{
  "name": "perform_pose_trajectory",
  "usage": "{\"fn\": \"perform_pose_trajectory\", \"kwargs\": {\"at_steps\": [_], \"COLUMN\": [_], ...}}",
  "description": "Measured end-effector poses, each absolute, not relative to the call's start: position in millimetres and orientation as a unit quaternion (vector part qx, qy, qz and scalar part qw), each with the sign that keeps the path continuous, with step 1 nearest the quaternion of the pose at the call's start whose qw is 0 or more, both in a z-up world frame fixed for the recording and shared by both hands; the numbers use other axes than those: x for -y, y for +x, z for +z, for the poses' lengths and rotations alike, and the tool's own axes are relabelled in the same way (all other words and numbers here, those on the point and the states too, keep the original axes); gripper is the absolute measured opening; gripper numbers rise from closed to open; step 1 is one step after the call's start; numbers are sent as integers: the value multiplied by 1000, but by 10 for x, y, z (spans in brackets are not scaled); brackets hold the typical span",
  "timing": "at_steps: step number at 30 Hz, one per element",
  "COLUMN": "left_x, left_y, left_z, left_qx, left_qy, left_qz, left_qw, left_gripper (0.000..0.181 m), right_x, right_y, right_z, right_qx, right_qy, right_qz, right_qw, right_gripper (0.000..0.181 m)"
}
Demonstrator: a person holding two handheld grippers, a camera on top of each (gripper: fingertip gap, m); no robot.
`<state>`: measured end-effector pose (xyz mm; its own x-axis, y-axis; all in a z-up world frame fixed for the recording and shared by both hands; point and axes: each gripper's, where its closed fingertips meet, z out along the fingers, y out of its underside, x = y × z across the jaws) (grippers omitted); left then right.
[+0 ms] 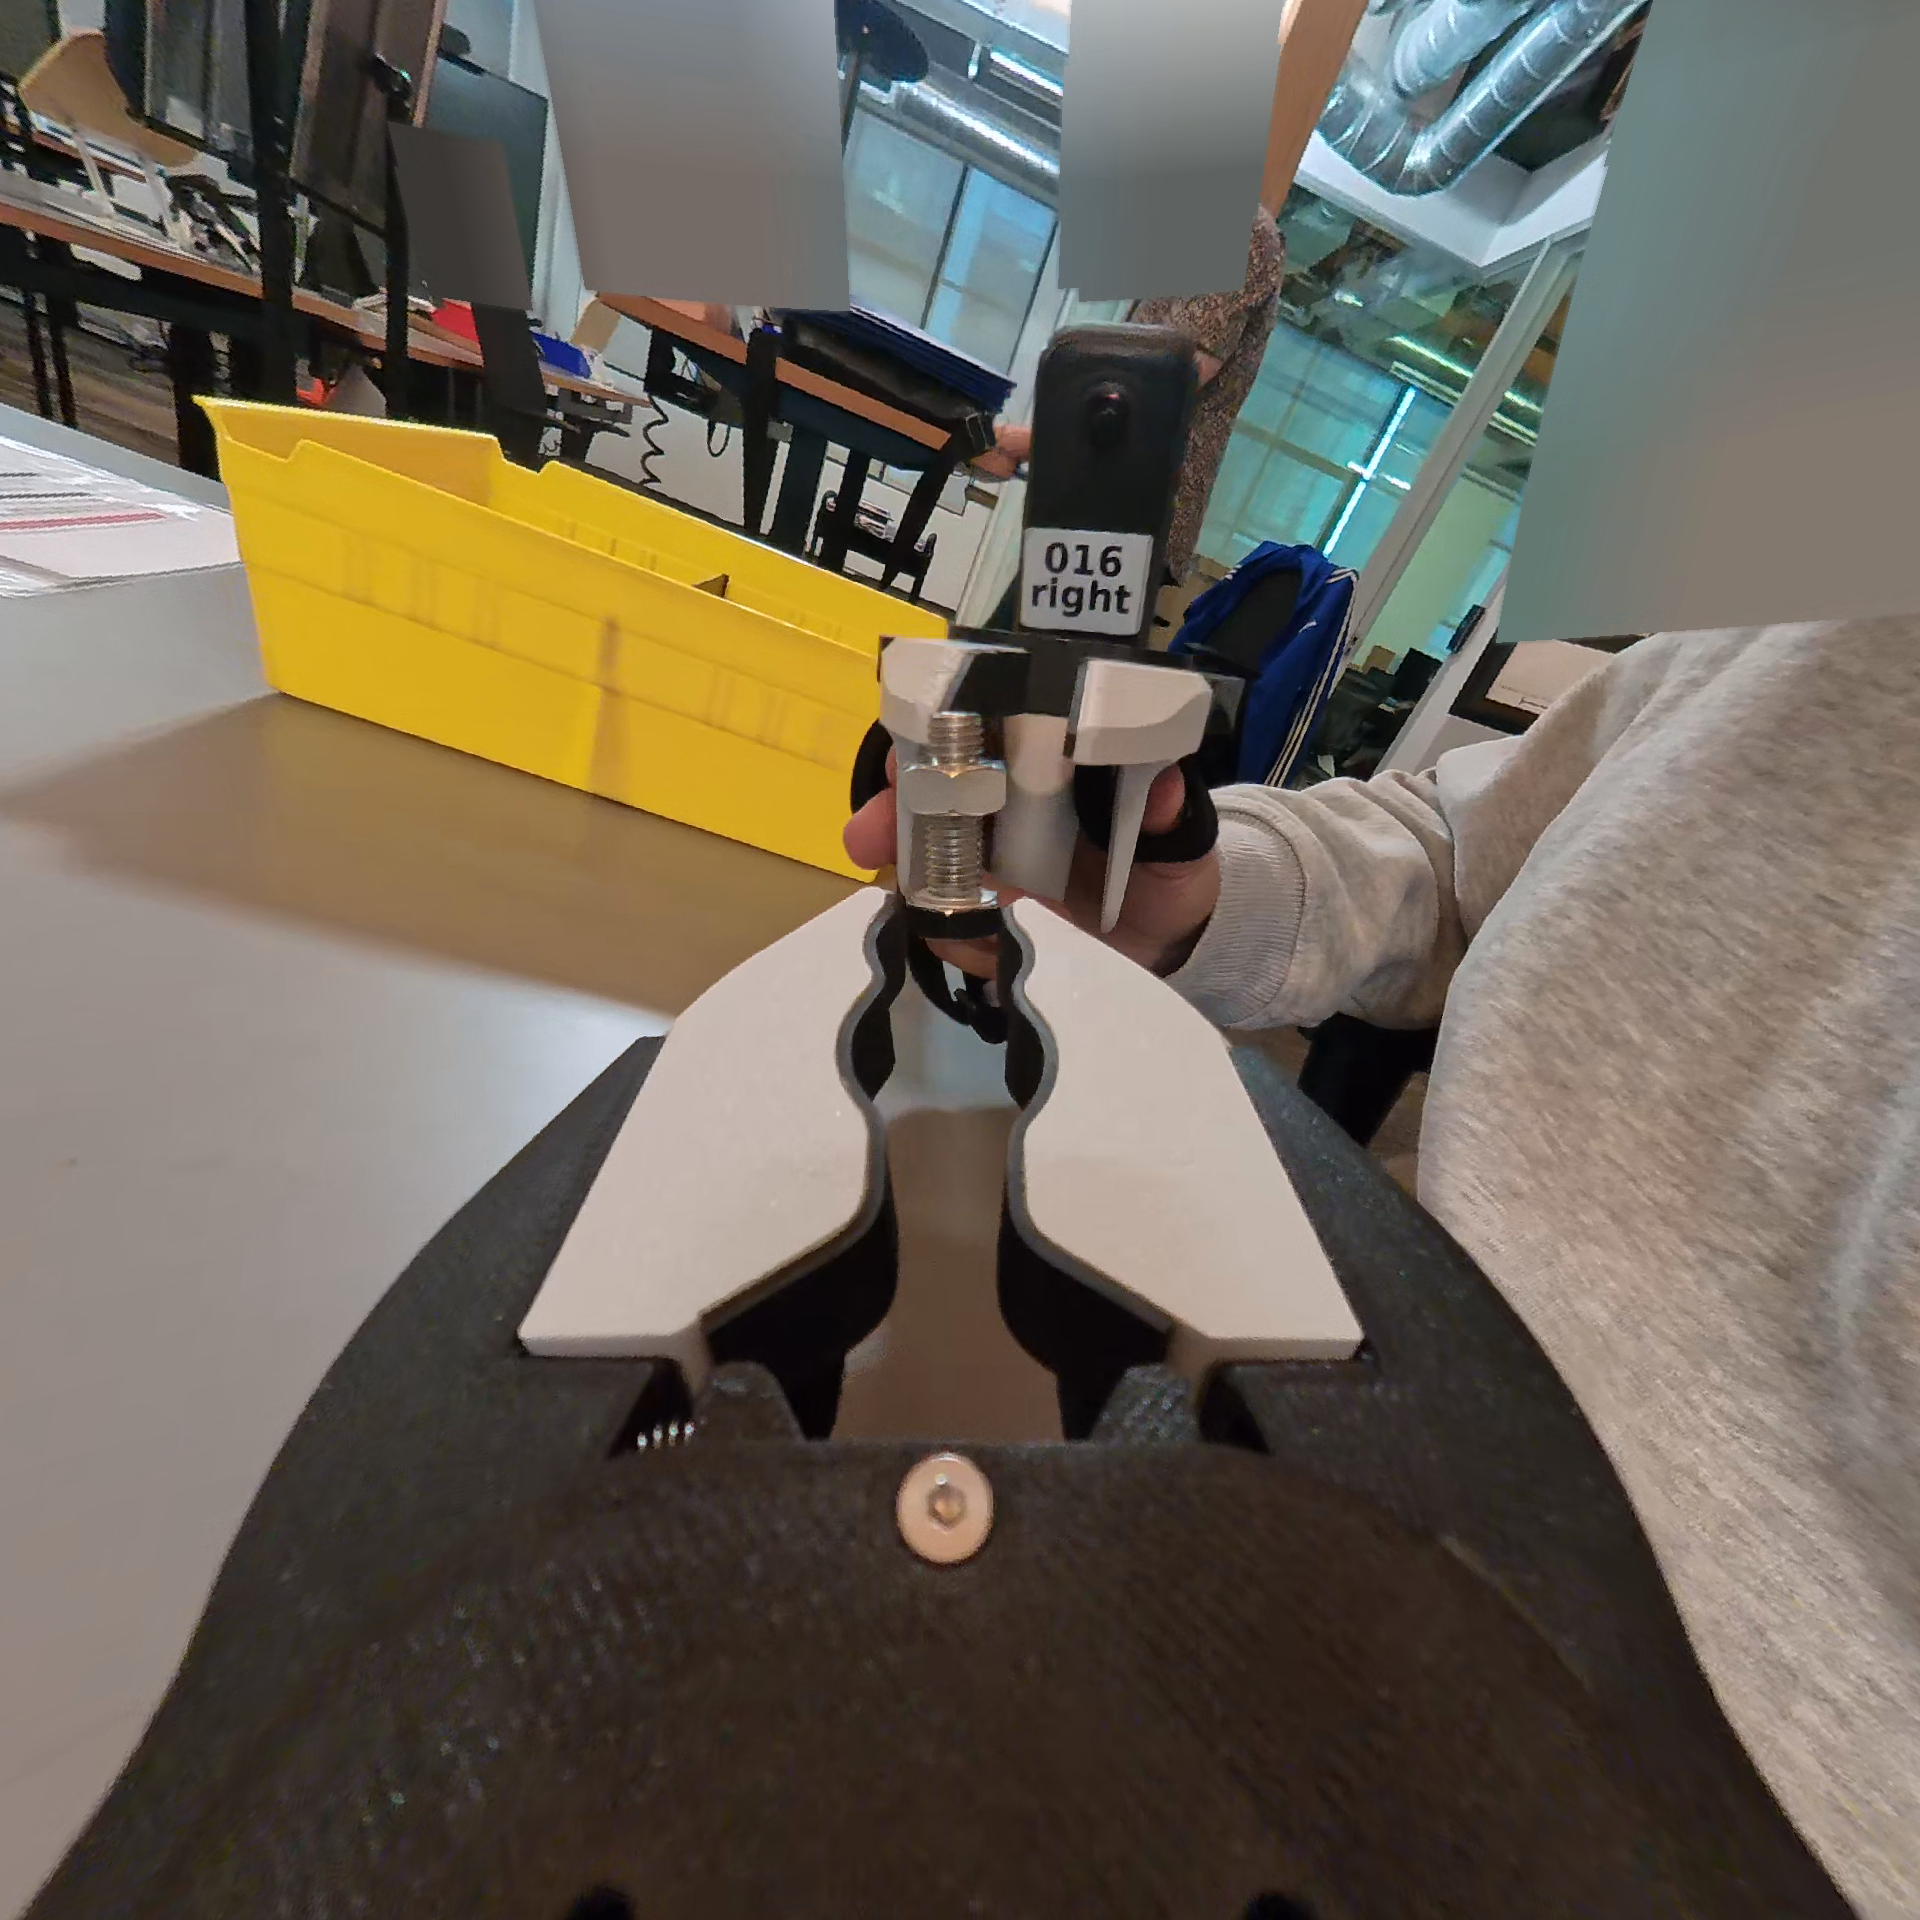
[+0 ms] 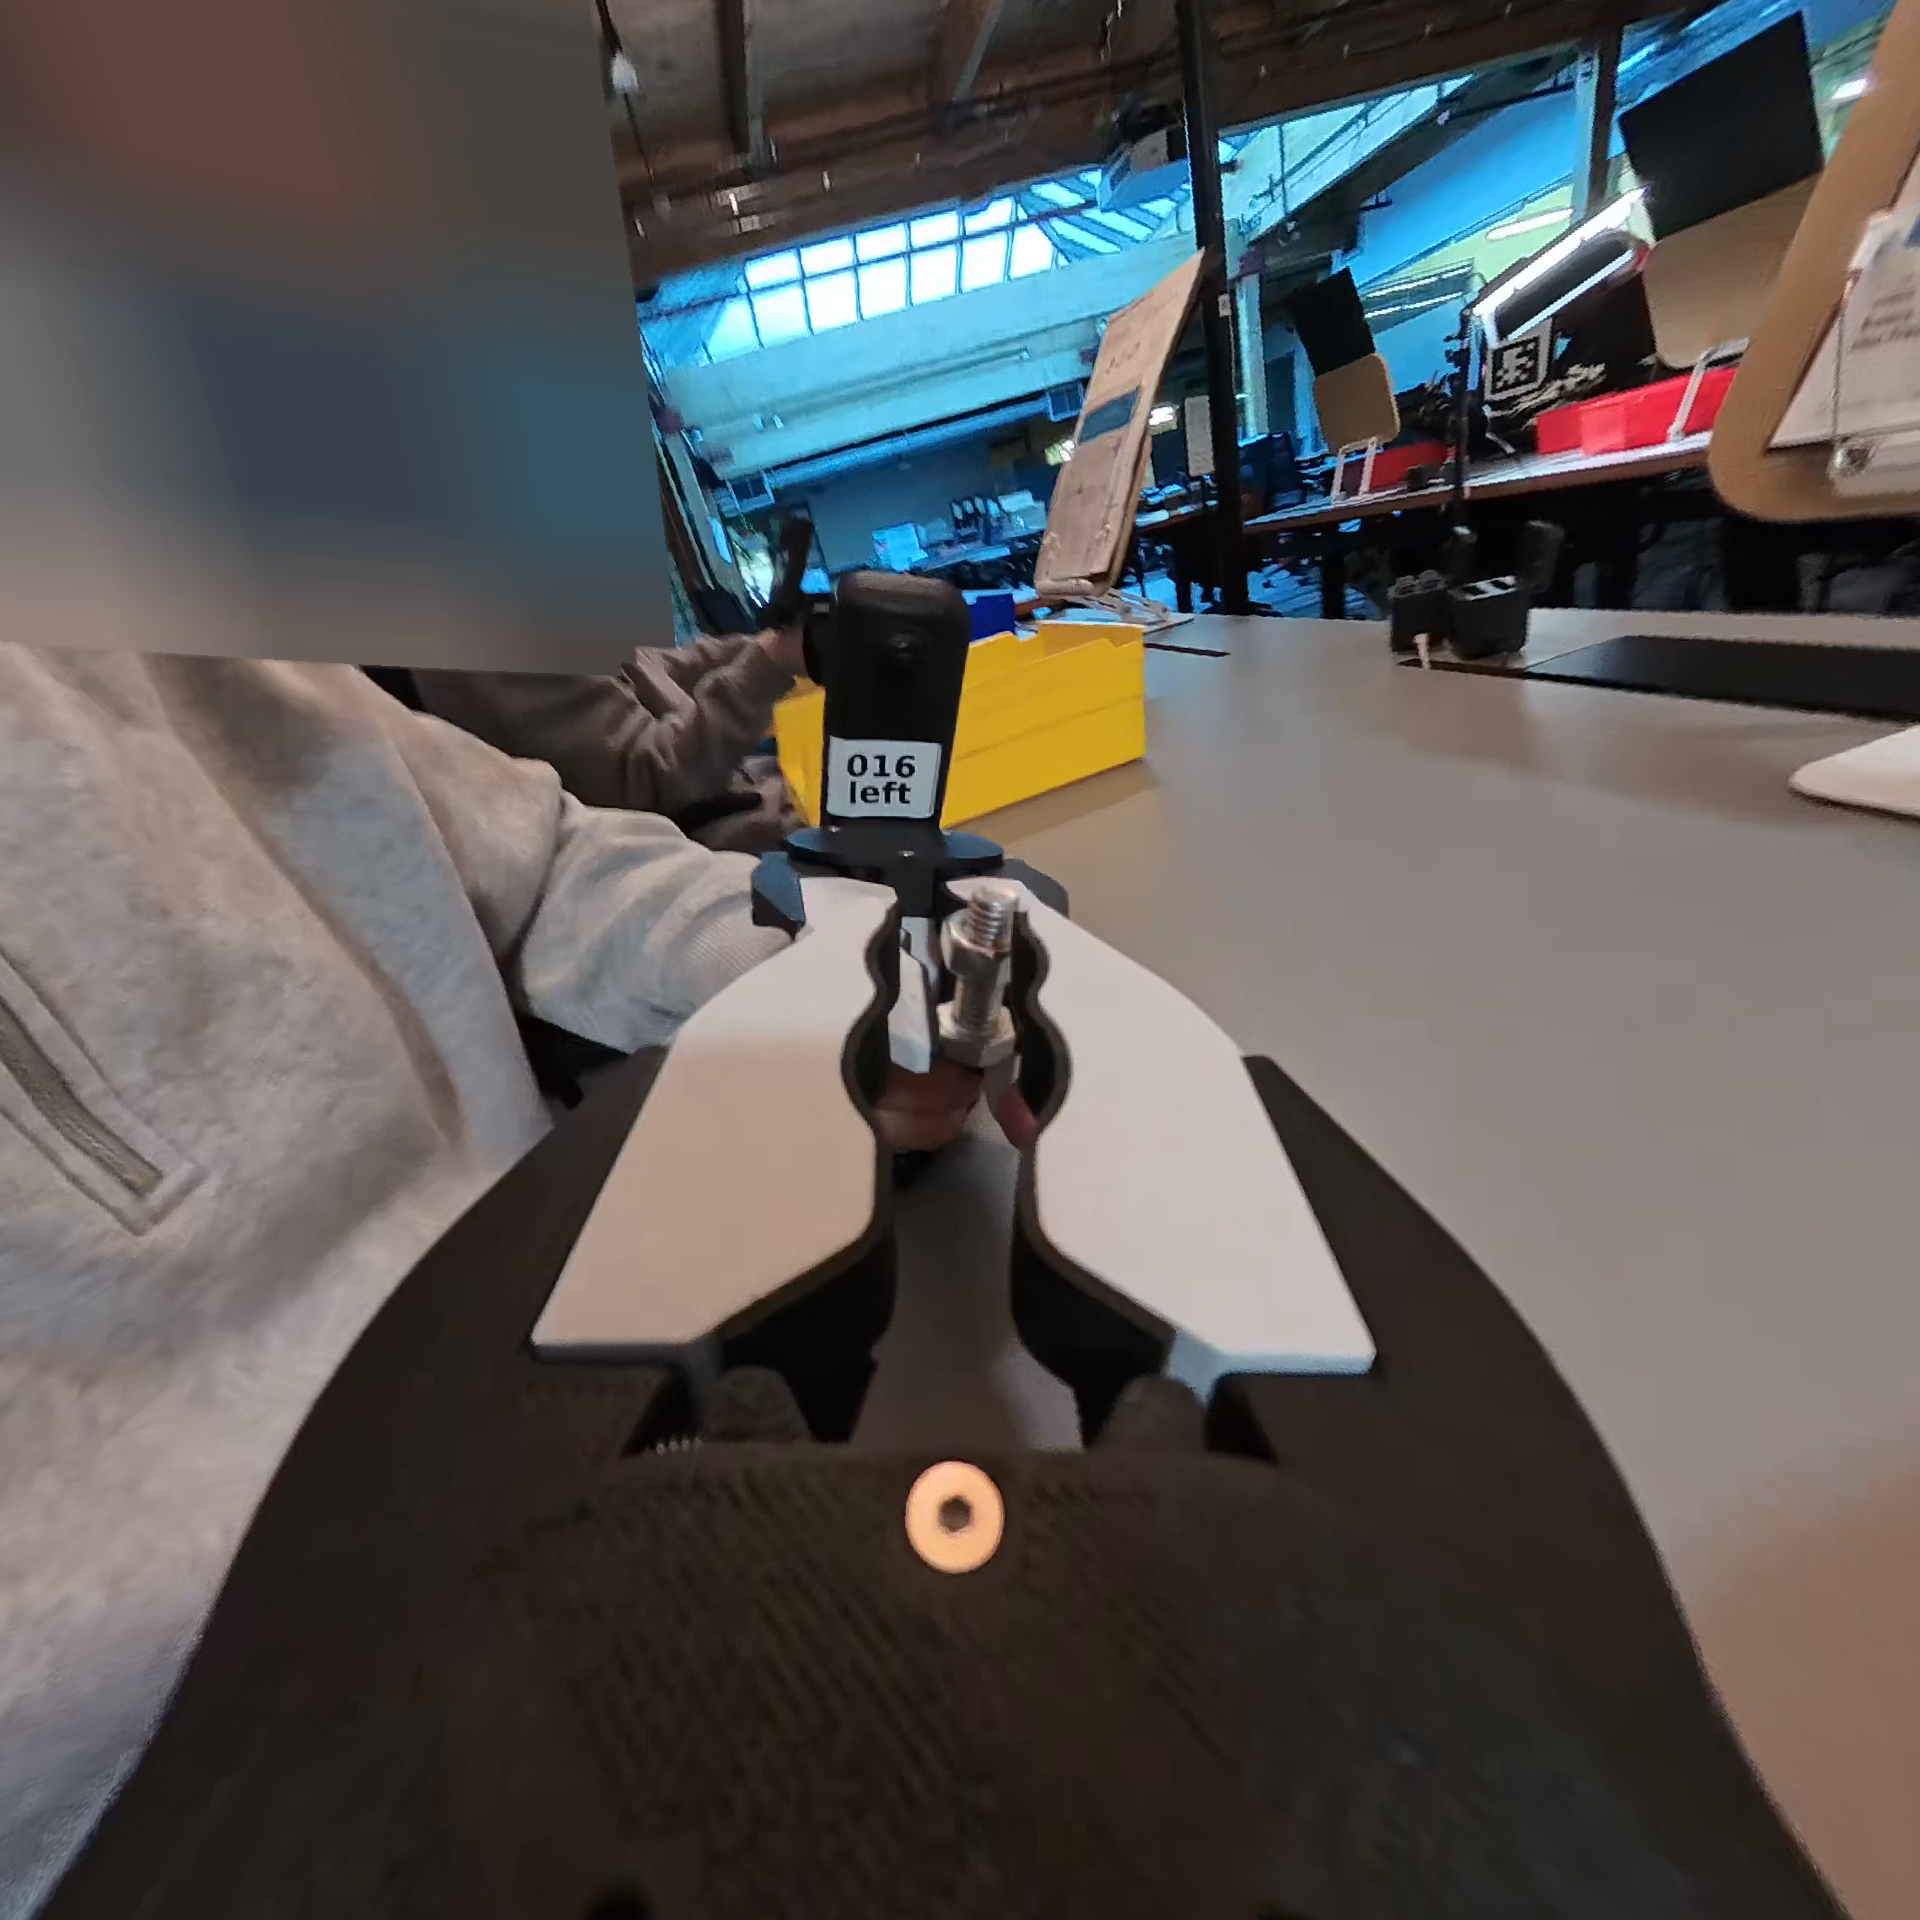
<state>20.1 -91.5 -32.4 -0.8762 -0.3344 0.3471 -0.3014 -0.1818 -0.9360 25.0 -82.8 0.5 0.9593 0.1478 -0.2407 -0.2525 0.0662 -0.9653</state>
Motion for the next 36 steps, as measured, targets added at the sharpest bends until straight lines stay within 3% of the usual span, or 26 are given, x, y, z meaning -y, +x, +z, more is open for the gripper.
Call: {"fn": "perform_pose_trajectory", "kwargs": {"at_steps": [10, 16, 36], "left_x": [937, 951, 1019], "left_y": [171, 155, 54], "left_z": [-323, -316, -335], "left_qx": [-644, -644, -661], "left_qy": [-238, -232, -202], "left_qz": [-727, -728, -722], "left_qw": [17, 23, 20], "left_gripper": [17, 17, 18], "right_x": [785, 774, 796], "right_y": [246, 244, 108], "right_z": [-32, -58, -51], "right_qx": [-40, -50, -13], "right_qy": [-688, -687, -697], "right_qz": [89, 115, 112], "right_qw": [719, 716, 708], "right_gripper": [18, 26, 18]}}
